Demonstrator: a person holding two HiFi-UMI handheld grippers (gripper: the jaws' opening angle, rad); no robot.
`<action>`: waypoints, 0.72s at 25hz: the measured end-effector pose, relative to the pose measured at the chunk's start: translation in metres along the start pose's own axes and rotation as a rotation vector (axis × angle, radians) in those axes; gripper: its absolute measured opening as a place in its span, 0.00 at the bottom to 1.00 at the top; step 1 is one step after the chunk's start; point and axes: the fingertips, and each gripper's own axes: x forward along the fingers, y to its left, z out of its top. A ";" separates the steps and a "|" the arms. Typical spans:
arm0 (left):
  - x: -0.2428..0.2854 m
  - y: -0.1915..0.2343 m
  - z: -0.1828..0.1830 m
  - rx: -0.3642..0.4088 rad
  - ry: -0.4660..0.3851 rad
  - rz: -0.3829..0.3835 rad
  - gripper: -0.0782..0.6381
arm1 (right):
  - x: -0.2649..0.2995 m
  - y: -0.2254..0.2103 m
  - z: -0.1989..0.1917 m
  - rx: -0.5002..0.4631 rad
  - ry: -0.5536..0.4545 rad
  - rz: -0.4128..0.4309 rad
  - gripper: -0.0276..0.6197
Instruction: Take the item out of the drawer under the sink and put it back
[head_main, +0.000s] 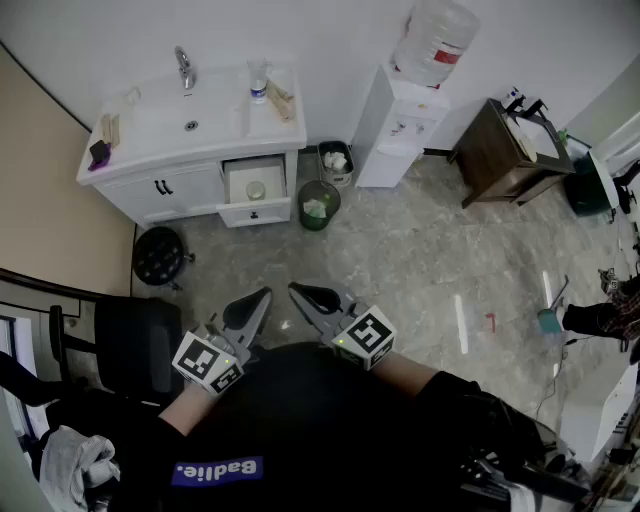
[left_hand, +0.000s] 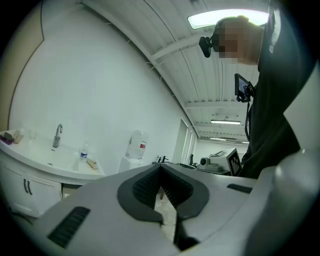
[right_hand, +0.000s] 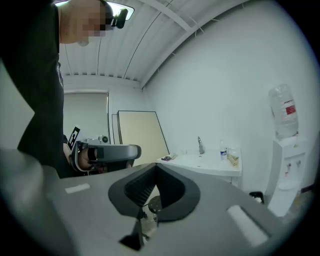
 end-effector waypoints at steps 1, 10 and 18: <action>0.001 0.001 0.000 0.000 -0.001 0.001 0.10 | 0.000 -0.001 0.000 0.000 0.000 0.001 0.05; 0.008 0.004 0.000 0.001 0.005 0.015 0.10 | 0.003 -0.008 0.000 0.003 0.003 0.021 0.05; 0.020 0.006 -0.004 -0.002 0.009 0.040 0.10 | 0.003 -0.013 -0.002 0.011 0.009 0.082 0.05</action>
